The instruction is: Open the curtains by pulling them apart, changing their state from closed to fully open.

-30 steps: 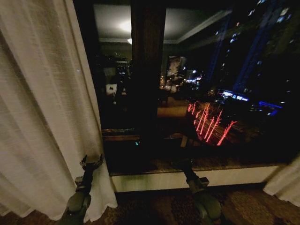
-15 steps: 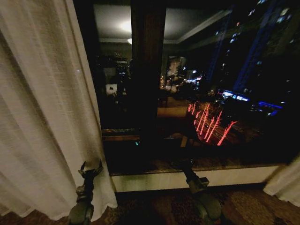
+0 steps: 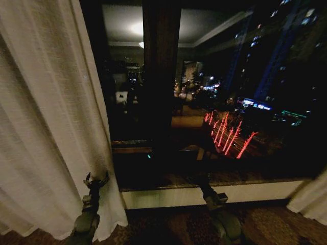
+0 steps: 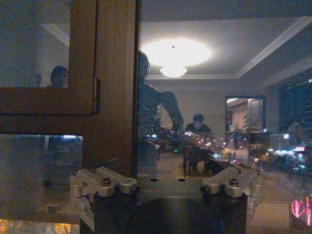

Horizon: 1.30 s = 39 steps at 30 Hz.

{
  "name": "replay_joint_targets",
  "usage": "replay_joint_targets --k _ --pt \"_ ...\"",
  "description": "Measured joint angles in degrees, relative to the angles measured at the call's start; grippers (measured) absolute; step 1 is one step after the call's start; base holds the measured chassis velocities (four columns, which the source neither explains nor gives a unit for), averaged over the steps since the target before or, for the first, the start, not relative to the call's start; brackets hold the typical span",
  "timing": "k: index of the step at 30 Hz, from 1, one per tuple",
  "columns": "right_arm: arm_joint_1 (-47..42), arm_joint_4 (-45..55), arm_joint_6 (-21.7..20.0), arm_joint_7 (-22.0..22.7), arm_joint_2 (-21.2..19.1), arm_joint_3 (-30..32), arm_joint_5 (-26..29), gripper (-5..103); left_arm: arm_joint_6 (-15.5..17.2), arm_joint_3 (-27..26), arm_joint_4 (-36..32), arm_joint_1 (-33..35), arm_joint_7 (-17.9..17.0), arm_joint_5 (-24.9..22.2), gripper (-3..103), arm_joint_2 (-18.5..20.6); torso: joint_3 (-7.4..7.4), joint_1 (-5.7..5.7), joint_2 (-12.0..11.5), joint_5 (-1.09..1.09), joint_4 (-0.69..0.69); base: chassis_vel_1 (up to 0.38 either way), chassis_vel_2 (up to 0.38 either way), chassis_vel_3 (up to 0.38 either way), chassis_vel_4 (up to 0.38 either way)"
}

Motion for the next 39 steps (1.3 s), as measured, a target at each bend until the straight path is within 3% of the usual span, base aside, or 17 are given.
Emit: replay_joint_targets --k 9,25,39 --pt "0.0 0.0 0.0 0.0 0.0 0.0 0.0 100 0.1 3.4 2.0 -3.9 1.4 -1.2 100 -0.2 0.0 0.0 0.0 0.02 0.0 0.0 0.0 0.0 0.0" --pt "0.0 0.0 0.0 0.0 0.0 0.0 0.0 100 -0.3 4.6 0.9 -1.1 2.7 0.5 100 -2.5 0.0 0.0 0.0 0.01 0.01 0.0 0.0 0.0 0.0" --pt "0.0 0.0 0.0 0.0 0.0 0.0 0.0 100 -0.3 5.4 7.9 -8.0 3.1 -0.3 100 -2.6 0.0 0.0 0.0 0.01 0.0 0.0 0.0 0.0 0.0"
